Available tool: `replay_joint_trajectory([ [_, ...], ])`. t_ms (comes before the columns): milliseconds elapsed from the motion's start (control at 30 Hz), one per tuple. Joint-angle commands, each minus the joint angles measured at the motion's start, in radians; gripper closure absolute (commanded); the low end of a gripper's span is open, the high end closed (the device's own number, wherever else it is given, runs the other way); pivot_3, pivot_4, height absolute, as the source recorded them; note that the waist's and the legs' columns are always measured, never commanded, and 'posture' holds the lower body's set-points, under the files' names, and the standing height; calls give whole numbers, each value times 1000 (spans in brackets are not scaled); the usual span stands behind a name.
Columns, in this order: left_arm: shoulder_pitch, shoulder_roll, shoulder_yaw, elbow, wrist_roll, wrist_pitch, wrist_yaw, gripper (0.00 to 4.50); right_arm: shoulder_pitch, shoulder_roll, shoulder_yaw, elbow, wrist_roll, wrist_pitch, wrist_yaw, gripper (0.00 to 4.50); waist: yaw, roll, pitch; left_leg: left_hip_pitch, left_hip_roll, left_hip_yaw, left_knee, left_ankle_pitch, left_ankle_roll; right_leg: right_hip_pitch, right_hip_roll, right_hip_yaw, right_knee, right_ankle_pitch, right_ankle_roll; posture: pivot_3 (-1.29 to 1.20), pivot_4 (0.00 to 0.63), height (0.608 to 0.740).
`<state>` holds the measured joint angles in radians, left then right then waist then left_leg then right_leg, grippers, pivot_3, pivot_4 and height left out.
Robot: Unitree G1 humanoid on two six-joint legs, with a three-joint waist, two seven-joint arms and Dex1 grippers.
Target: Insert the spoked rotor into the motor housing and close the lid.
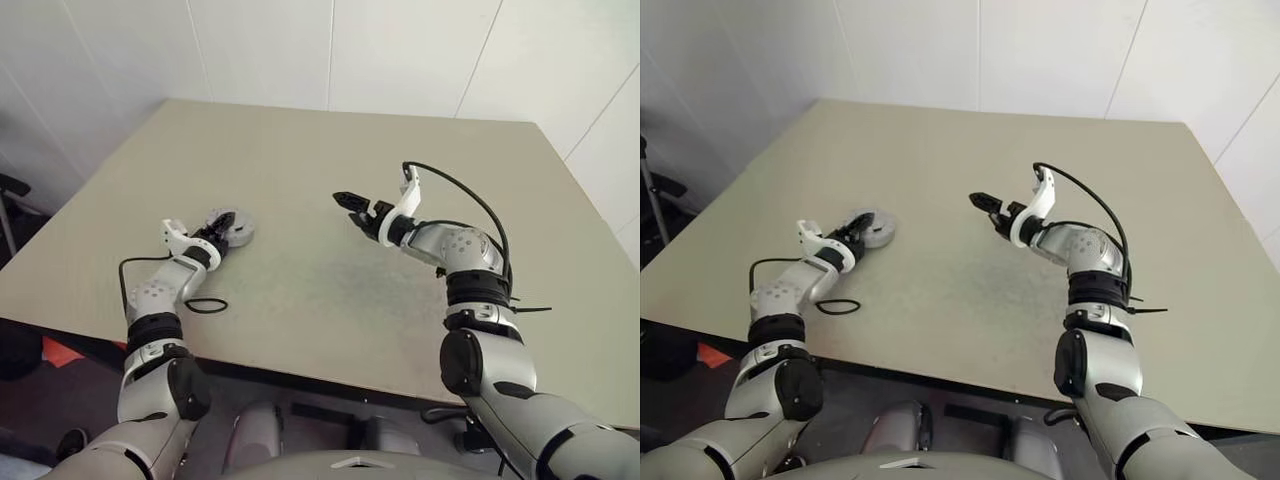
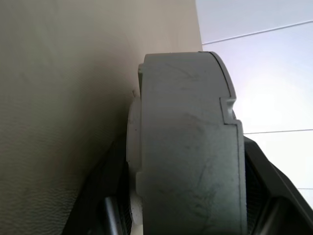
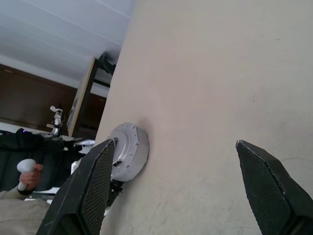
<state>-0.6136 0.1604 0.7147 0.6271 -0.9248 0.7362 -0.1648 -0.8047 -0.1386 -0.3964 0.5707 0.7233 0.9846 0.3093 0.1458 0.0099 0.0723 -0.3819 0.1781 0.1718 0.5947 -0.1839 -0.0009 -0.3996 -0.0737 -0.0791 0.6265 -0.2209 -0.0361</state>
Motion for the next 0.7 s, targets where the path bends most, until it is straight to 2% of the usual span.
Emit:
replay_joint_trajectory([
  [33,-11,43,16,-15,5,-52,15,1068,-25,9,3,-10,3,-11,10,0,-4,0,0,2,0,0,0,0,0,1,0,0,0,0,0,0,0,740],
  [133,-26,69,36,36,22,-100,79,173,-28,13,3,-5,3,-13,11,0,-15,0,0,6,0,0,0,0,0,6,0,0,0,0,0,0,0,740],
  [233,-41,107,57,79,23,-132,135,173,-36,14,-5,5,9,-13,9,0,-29,0,0,18,0,0,-3,1,-2,15,0,0,-1,-1,1,0,0,740],
  [300,-51,136,62,100,32,-154,168,173,-43,8,-3,23,2,-18,13,0,-46,-1,0,21,1,0,-5,3,-5,16,0,0,-1,-4,7,0,0,740],
  [433,-69,201,63,148,62,-218,217,173,-64,-5,-4,64,-8,-32,21,0,-56,-1,-1,26,0,1,-12,7,-11,16,1,1,-2,-4,6,0,0,740],
  [567,-78,258,47,197,117,-305,245,173,-78,-4,-1,86,-15,-36,28,0,-53,-1,-1,27,3,1,-16,8,-13,16,5,1,-2,-4,4,0,0,740],
  [633,-77,270,21,199,148,-325,228,173,-77,-1,4,88,-19,-37,34,0,-47,-1,-1,26,4,1,-16,7,-12,15,6,1,-3,-1,-3,0,0,740],
  [700,-75,273,-7,184,179,-337,203,173,-72,2,12,83,-23,-38,43,0,-42,-1,-1,24,3,1,-16,6,-10,14,5,1,-4,-1,-4,0,0,740],
])
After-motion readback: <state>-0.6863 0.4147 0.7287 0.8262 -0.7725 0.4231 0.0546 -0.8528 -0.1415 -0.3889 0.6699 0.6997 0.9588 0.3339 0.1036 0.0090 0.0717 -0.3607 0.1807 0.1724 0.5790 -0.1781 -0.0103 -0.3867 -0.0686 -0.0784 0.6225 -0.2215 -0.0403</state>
